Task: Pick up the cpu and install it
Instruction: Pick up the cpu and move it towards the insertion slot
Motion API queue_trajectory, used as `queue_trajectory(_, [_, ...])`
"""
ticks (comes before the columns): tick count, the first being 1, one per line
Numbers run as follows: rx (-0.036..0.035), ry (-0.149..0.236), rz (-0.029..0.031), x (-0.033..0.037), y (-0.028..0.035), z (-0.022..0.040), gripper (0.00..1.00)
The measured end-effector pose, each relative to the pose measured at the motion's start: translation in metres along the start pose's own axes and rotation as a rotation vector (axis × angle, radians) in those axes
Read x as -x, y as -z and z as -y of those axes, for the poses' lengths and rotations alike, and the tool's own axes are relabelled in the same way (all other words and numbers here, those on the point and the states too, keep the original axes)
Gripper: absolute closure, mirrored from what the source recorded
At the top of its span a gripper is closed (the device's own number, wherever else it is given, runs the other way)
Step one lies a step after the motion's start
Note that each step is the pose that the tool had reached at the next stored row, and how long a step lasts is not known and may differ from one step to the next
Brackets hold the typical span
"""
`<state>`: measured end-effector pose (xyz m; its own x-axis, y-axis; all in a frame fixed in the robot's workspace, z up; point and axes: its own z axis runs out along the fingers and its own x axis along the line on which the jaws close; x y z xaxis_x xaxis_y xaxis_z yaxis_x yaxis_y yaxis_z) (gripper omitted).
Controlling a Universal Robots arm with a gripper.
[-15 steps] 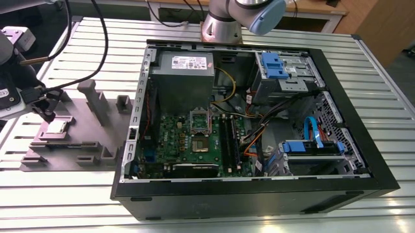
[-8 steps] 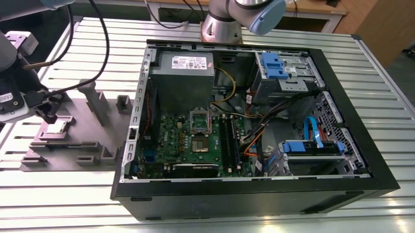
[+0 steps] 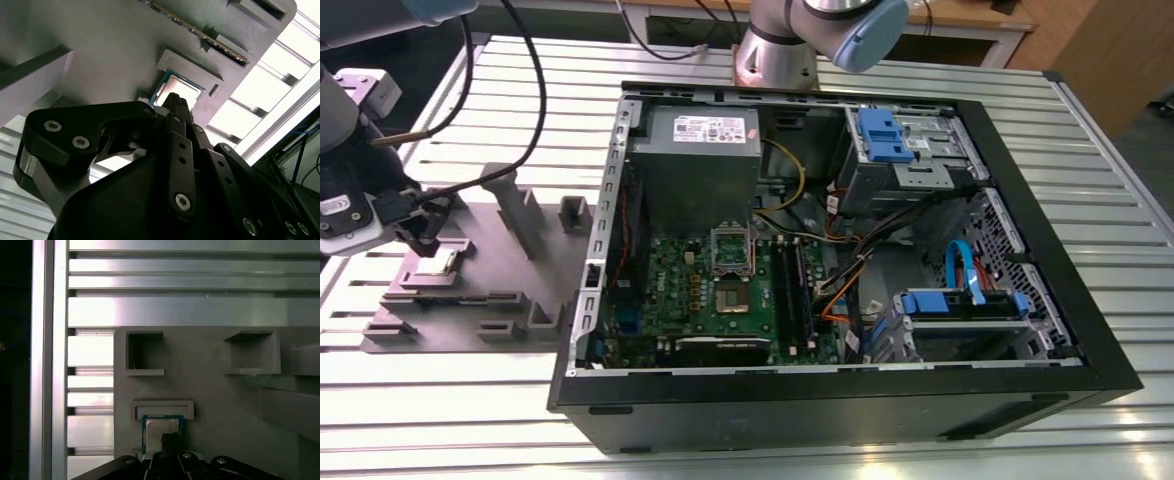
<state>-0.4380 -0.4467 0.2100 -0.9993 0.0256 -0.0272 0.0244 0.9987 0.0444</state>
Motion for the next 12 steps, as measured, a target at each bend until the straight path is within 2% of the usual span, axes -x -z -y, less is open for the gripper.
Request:
queue_trajectory(7, [0.0, 0.0, 0.0, 0.0, -0.0001, 0.0, 0.89])
queue_trajectory(9, [0.0, 0.0, 0.0001, 0.0, -0.0001, 0.0, 0.77])
queue_trajectory(10, [0.0, 0.0, 0.0001, 0.0, -0.0001, 0.0, 0.77])
queue_trajectory(11, [0.0001, 0.0, 0.0001, 0.0, -0.0001, 0.0, 0.71])
queue_trajectory(12, [0.0001, 0.0, 0.0001, 0.0, -0.0001, 0.0001, 0.71])
